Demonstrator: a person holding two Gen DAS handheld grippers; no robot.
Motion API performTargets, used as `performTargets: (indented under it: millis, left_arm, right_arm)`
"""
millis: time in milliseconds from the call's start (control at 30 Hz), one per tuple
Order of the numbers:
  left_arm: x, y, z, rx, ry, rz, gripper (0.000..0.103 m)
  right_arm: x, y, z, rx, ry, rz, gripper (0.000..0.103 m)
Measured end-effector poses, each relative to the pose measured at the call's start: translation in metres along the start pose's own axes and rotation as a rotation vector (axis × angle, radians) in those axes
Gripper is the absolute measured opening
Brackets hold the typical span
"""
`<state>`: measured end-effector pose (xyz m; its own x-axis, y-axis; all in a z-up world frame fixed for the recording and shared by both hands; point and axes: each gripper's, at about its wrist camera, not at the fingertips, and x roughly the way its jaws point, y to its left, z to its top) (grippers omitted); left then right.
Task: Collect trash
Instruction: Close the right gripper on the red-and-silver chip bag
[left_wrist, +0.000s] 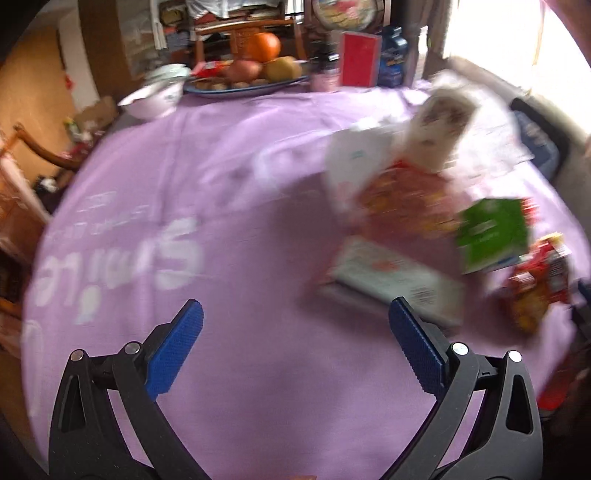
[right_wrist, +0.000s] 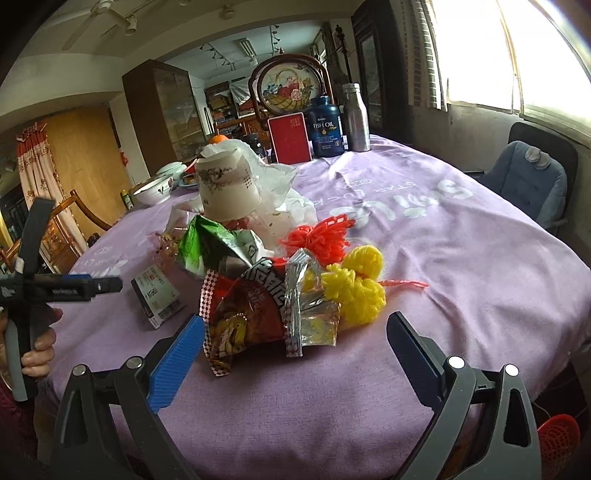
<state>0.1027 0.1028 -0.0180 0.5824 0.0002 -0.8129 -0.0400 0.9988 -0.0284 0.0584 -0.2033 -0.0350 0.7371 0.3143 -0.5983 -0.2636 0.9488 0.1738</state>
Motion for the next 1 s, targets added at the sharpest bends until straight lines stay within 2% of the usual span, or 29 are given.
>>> performTargets:
  millis: [67, 100, 233, 300, 367, 467, 567, 600, 667, 767, 900, 1000]
  left_arm:
    - [0.000, -0.023, 0.009, 0.023, -0.008, -0.067, 0.097]
    - [0.005, -0.038, 0.014, 0.049, 0.005, -0.074, 0.097]
    - [0.033, -0.072, 0.021, 0.129, 0.052, 0.041, 0.097]
    - [0.040, -0.077, 0.017, 0.154, 0.069, 0.064, 0.097]
    - [0.035, -0.076, 0.010, 0.193, 0.051, 0.076, 0.097]
    - [0.020, -0.057, -0.003, 0.237, 0.018, 0.145, 0.097]
    - [0.018, -0.025, -0.013, 0.214, 0.039, 0.202, 0.097]
    - [0.020, -0.012, -0.014, 0.179, 0.054, 0.214, 0.097]
    - [0.017, -0.001, -0.015, 0.119, 0.056, 0.181, 0.097]
    - [0.006, -0.010, -0.010, 0.084, 0.018, 0.063, 0.097]
    - [0.010, -0.061, -0.002, 0.186, 0.027, -0.017, 0.097]
    - [0.018, -0.088, -0.007, 0.237, 0.051, -0.013, 0.097]
  right_arm:
    - [-0.001, -0.001, 0.000, 0.005, -0.002, -0.010, 0.097]
    - [-0.003, -0.003, 0.000, 0.012, -0.006, -0.015, 0.097]
    - [-0.008, -0.010, -0.002, 0.035, -0.013, -0.020, 0.097]
    - [-0.007, -0.011, -0.002, 0.038, -0.008, -0.013, 0.097]
    - [-0.006, -0.011, -0.002, 0.034, -0.006, -0.003, 0.097]
    - [-0.005, -0.007, -0.003, 0.015, -0.013, 0.003, 0.097]
    - [-0.003, -0.004, -0.005, 0.008, -0.017, 0.014, 0.097]
    - [-0.001, -0.003, -0.005, 0.010, -0.012, 0.022, 0.097]
    - [0.000, -0.001, -0.006, 0.011, -0.006, 0.035, 0.097]
    - [0.001, 0.003, -0.006, 0.000, -0.001, 0.034, 0.097]
    - [-0.003, 0.002, -0.006, -0.003, -0.009, 0.013, 0.097]
    - [-0.006, -0.004, -0.007, 0.012, -0.013, 0.004, 0.097]
